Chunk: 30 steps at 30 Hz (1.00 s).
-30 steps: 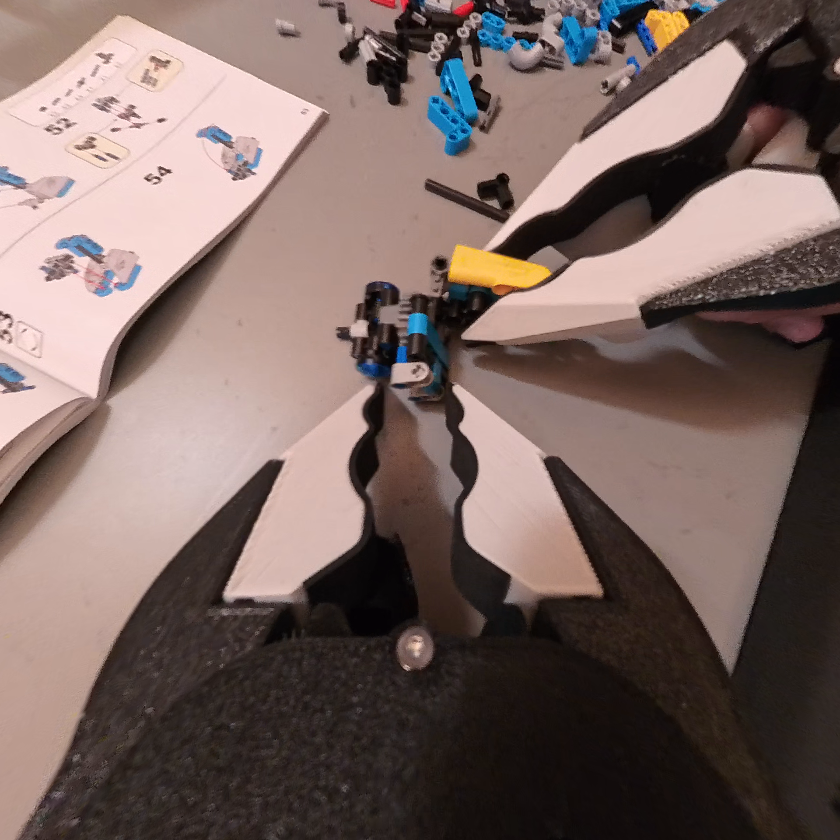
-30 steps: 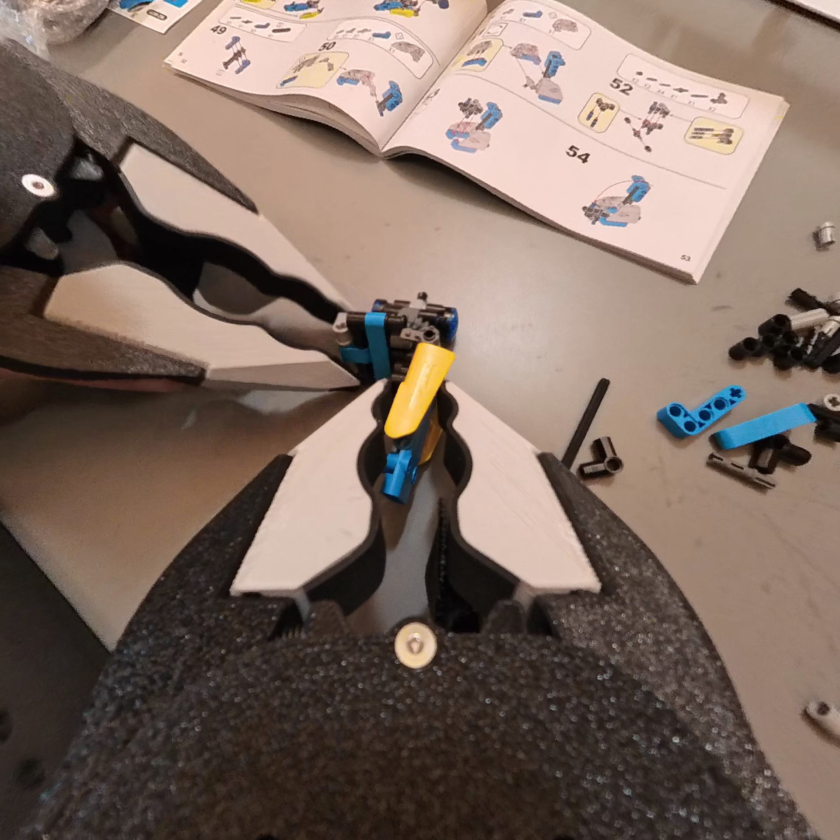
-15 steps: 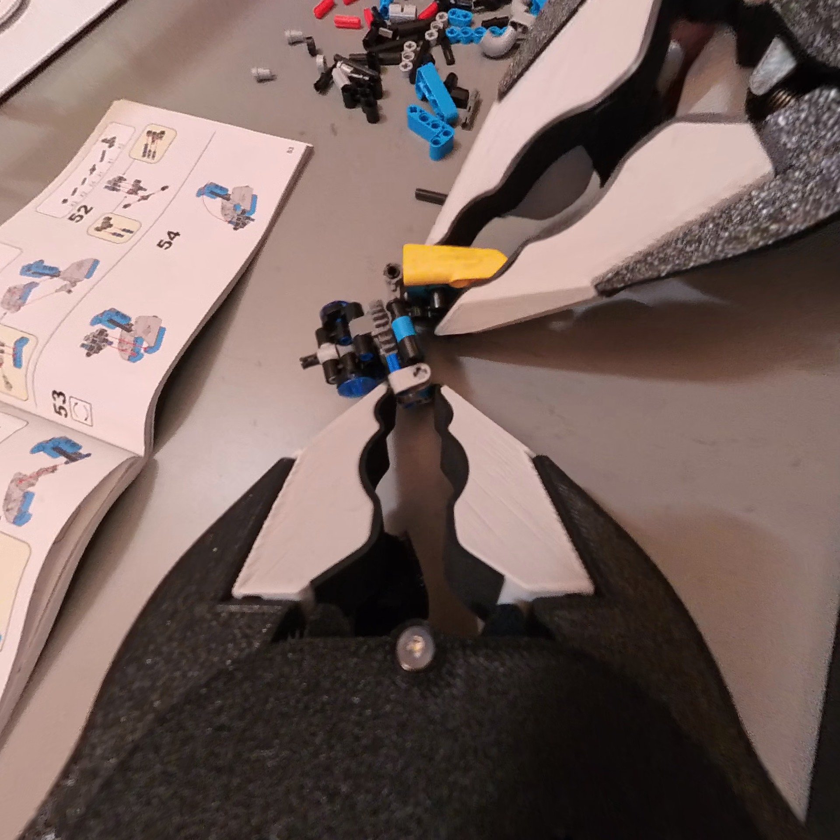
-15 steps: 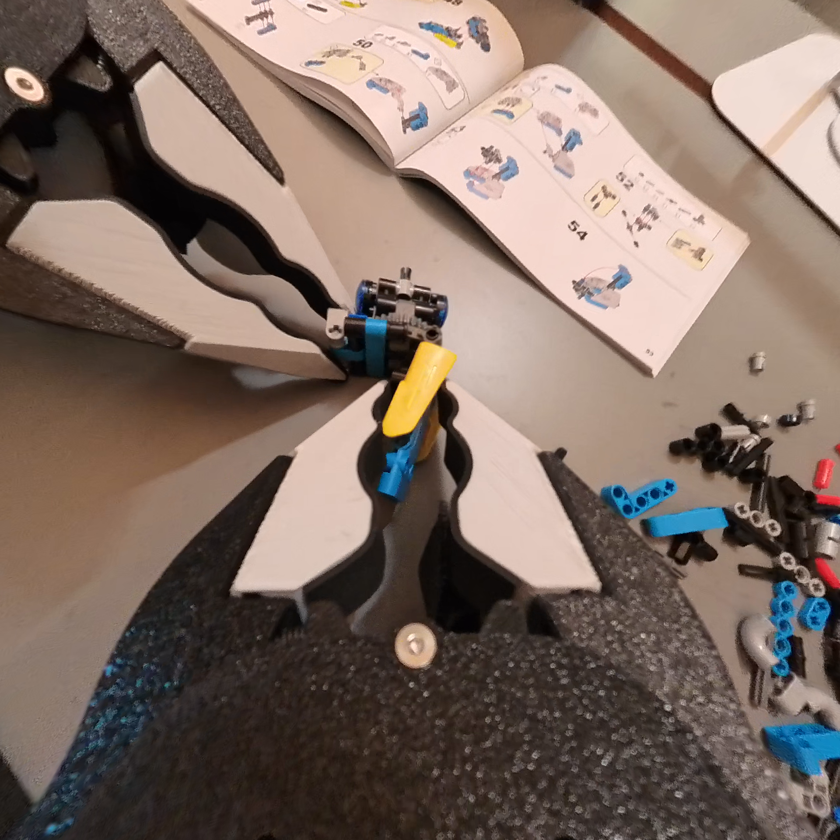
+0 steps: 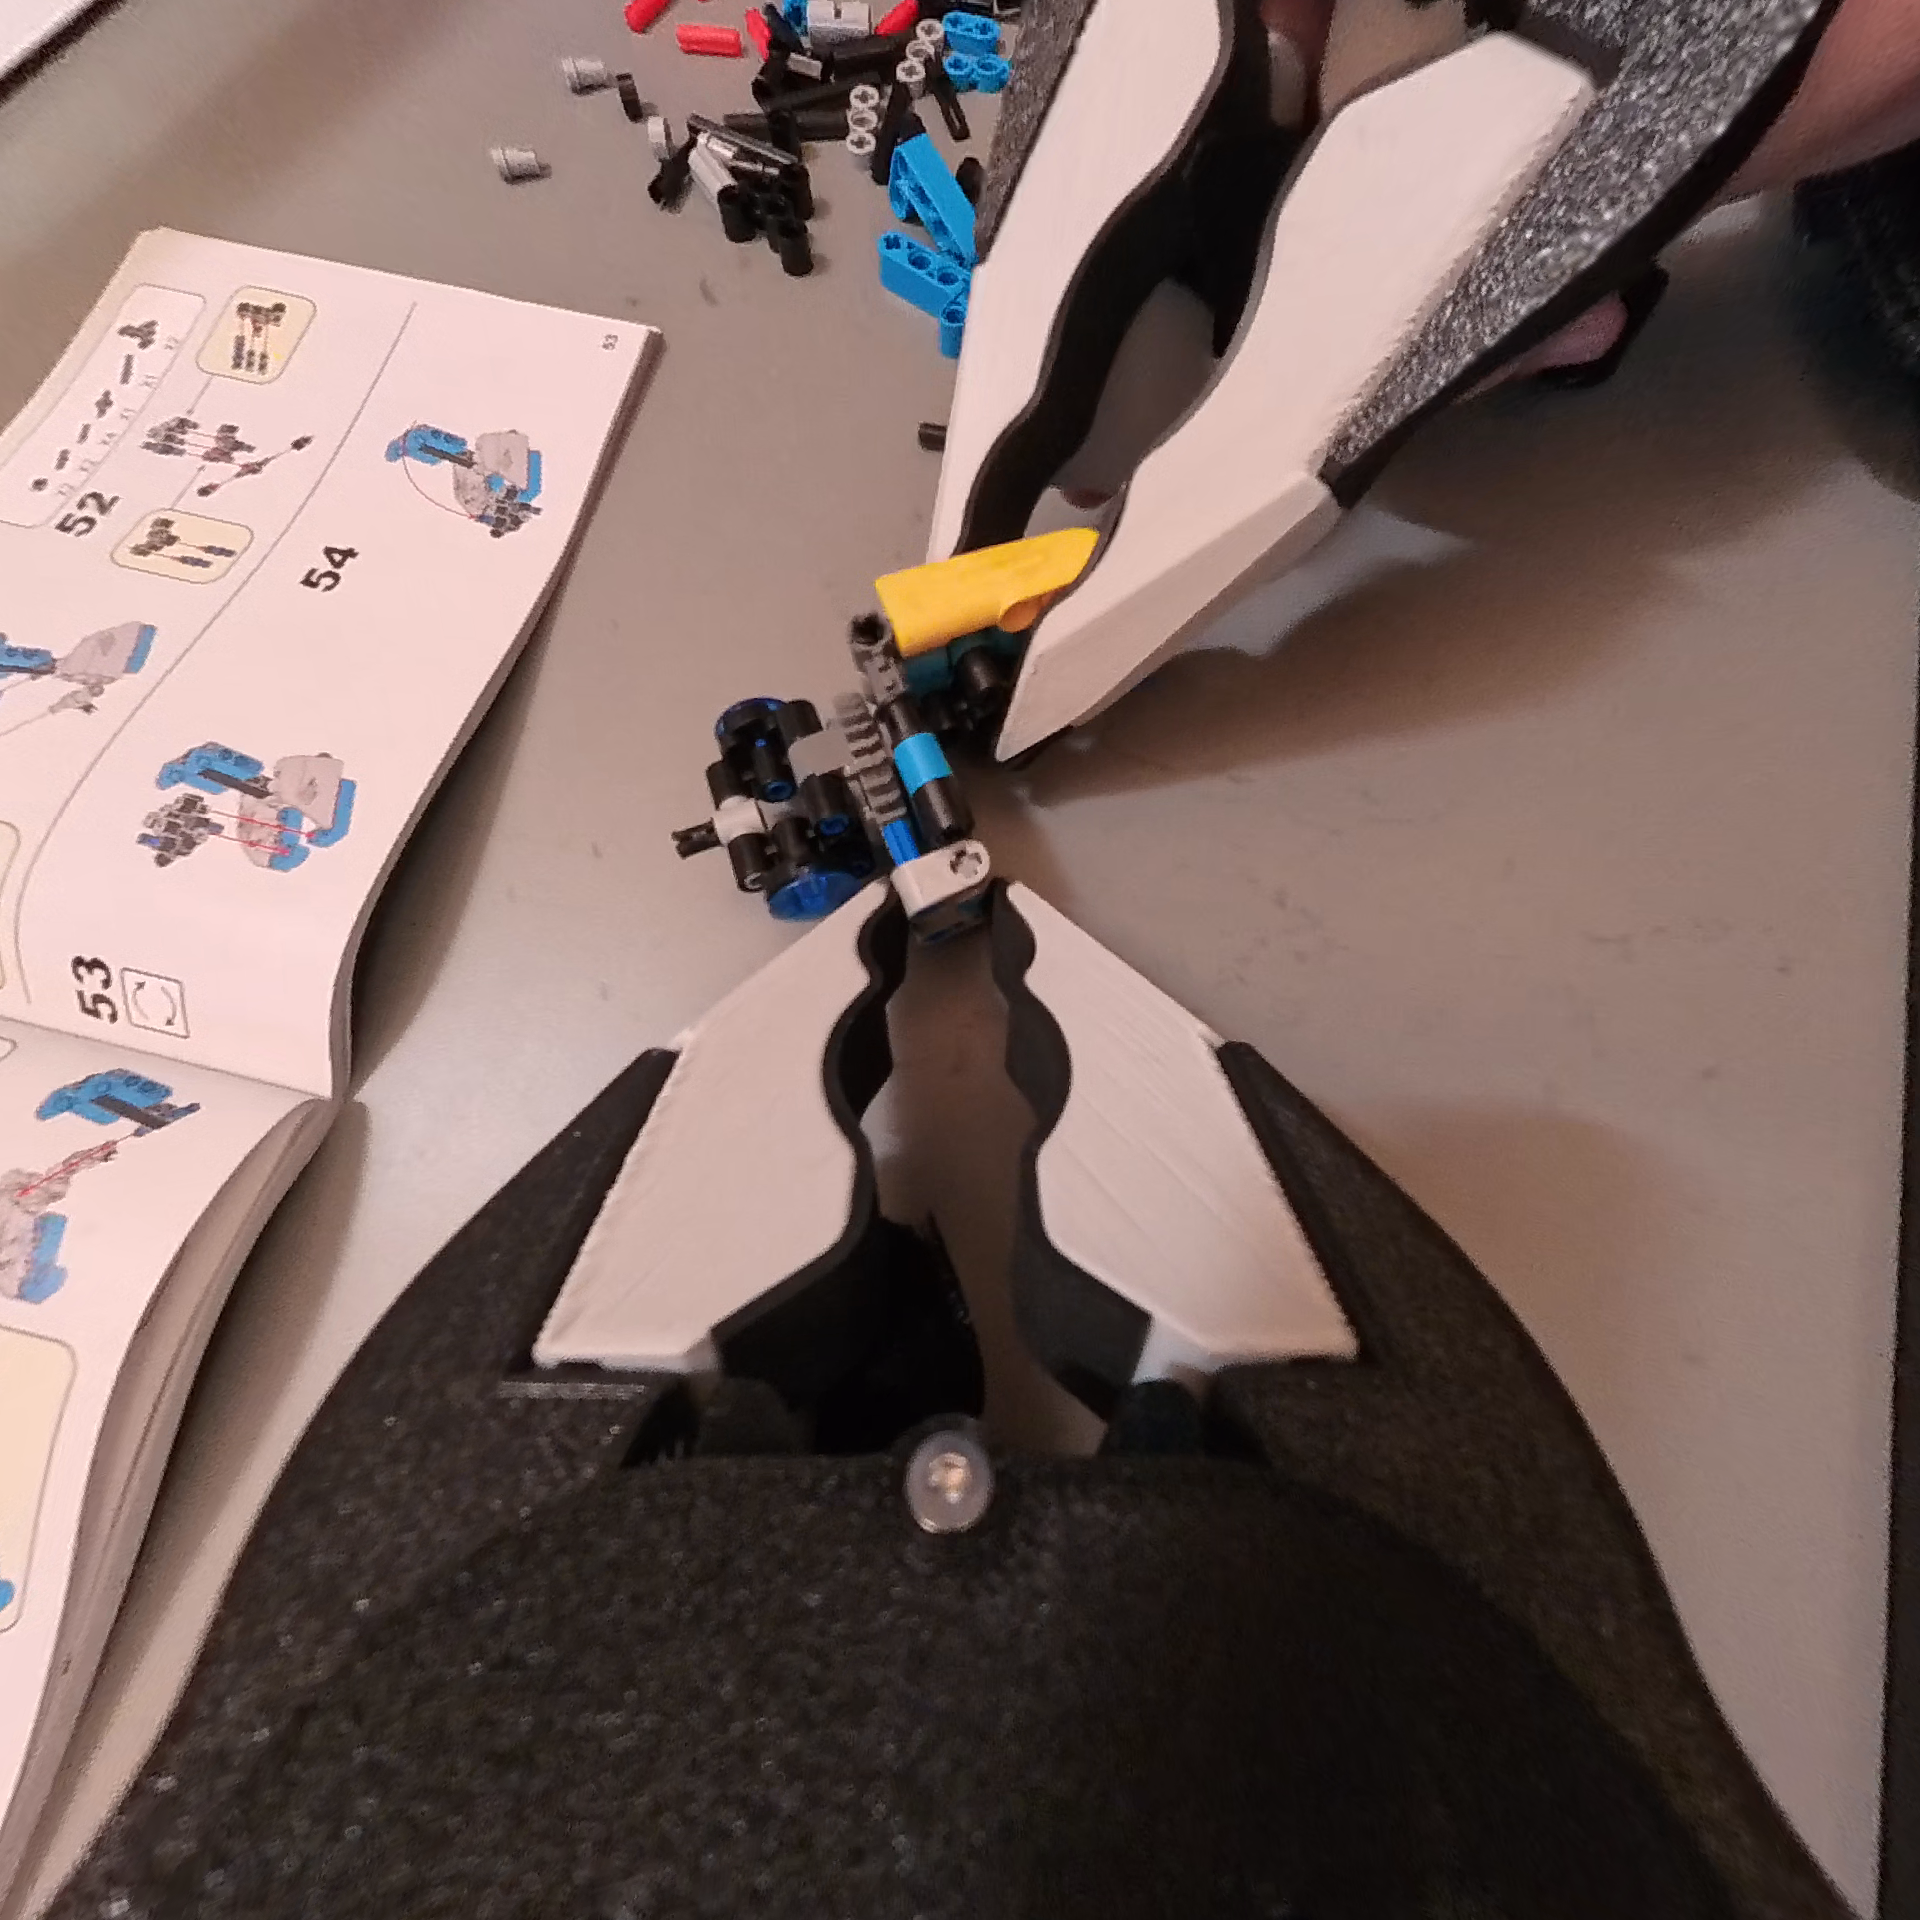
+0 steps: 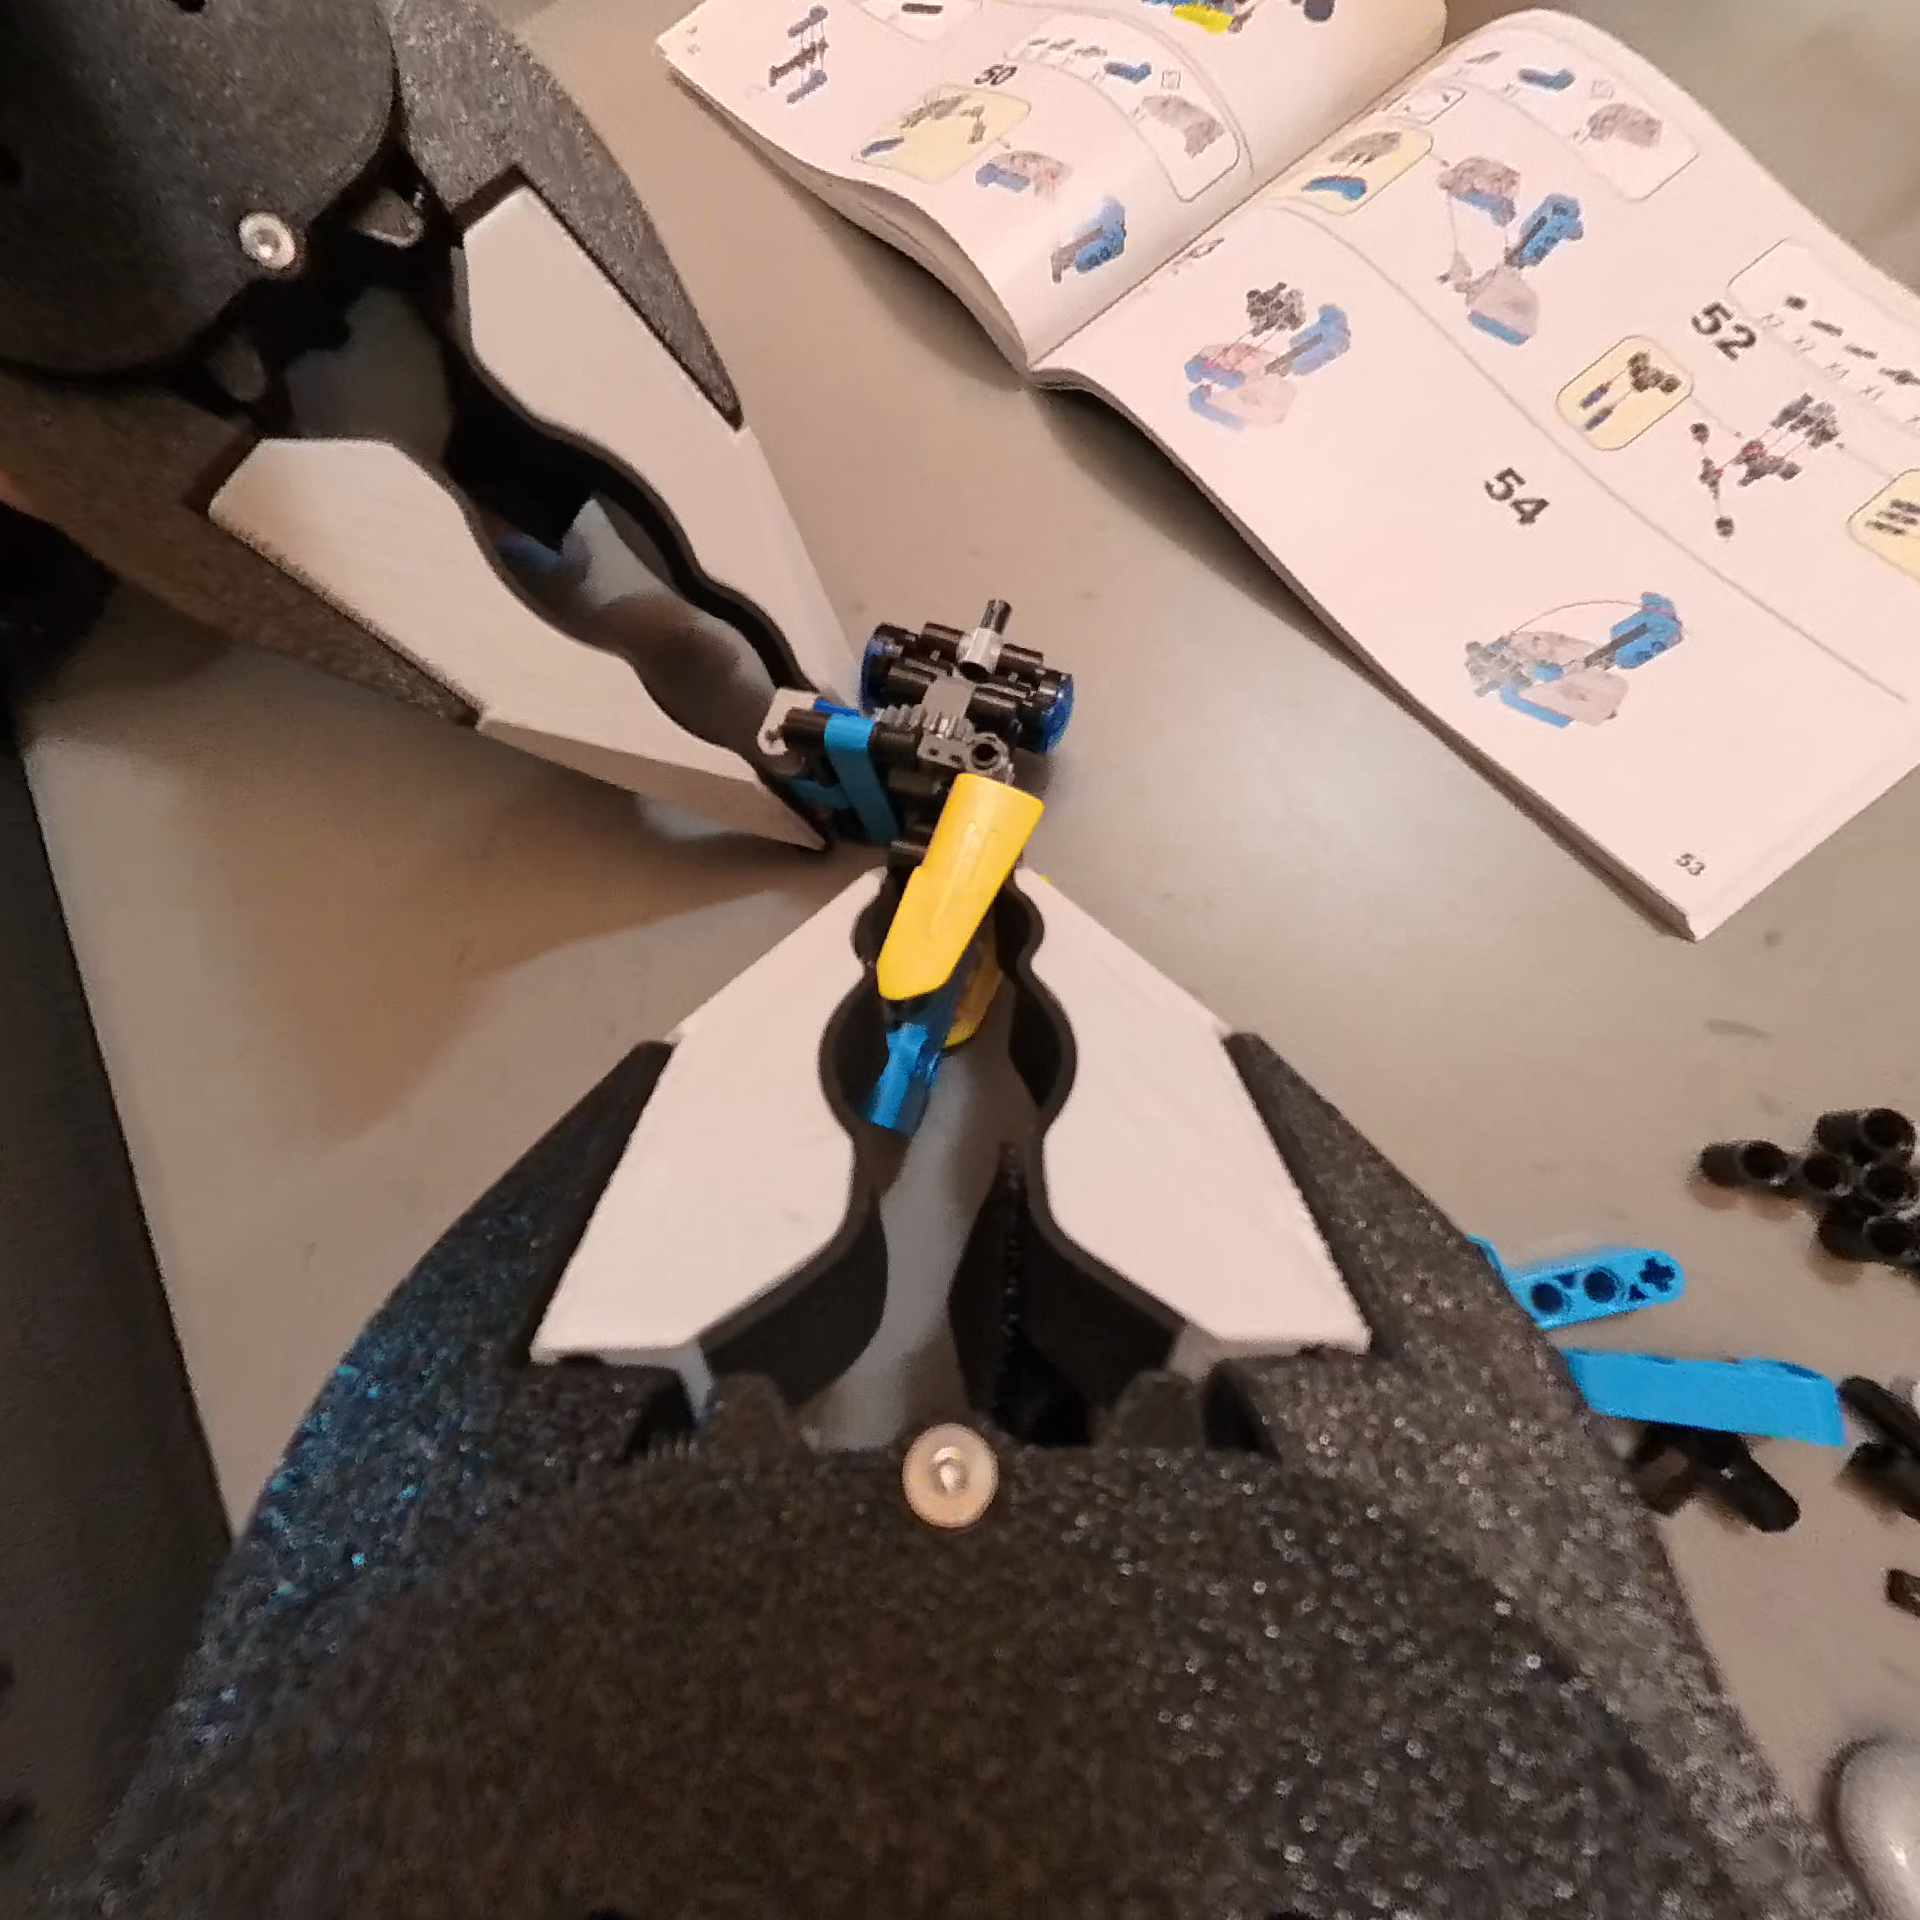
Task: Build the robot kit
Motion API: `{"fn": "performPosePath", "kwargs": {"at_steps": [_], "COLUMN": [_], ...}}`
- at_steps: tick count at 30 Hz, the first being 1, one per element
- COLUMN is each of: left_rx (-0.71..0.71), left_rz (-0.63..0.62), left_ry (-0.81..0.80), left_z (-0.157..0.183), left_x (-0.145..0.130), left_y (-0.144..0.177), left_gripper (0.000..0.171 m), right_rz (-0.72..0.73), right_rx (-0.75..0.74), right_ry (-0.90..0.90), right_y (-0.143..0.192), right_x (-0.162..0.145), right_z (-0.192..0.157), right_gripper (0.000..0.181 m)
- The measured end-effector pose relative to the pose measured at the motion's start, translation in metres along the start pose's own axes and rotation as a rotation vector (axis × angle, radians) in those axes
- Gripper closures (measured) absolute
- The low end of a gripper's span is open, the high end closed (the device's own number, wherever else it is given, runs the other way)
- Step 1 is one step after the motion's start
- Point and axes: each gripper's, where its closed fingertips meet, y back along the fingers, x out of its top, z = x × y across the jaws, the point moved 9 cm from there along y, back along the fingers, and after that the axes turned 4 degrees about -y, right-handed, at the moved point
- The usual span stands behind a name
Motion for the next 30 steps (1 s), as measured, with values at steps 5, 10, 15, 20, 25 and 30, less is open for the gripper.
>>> {"fn": "performPosePath", "kwargs": {"at_steps": [5, 10, 15, 20, 25, 30], "left_rx": [-0.006, -0.027, -0.036, -0.026, 0.013, 0.063], "left_rz": [-0.005, -0.005, -0.007, -0.004, -0.005, 0.002], "left_ry": [0.010, 0.006, 0.022, 0.020, 0.023, 0.072], "left_z": [0.000, 0.000, 0.000, 0.002, 0.007, 0.018], "left_x": [0.000, 0.000, -0.001, -0.001, -0.002, -0.013], "left_y": [0.000, 0.000, 0.001, 0.000, 0.002, 0.017], "left_gripper": [0.158, 0.158, 0.158, 0.157, 0.153, 0.134], "right_rz": [-0.031, -0.057, -0.084, -0.076, -0.048, -0.038], "right_rx": [-0.114, -0.141, -0.212, -0.169, -0.142, -0.124], "right_ry": [0.157, 0.229, 0.297, 0.243, 0.177, 0.159], "right_y": [0.001, 0.001, 0.000, 0.001, 0.000, -0.003], "right_x": [0.002, 0.002, 0.004, 0.003, 0.000, 0.001], "right_z": [-0.011, -0.015, -0.022, -0.018, -0.015, -0.017], "right_gripper": [0.164, 0.164, 0.164, 0.164, 0.164, 0.164]}}
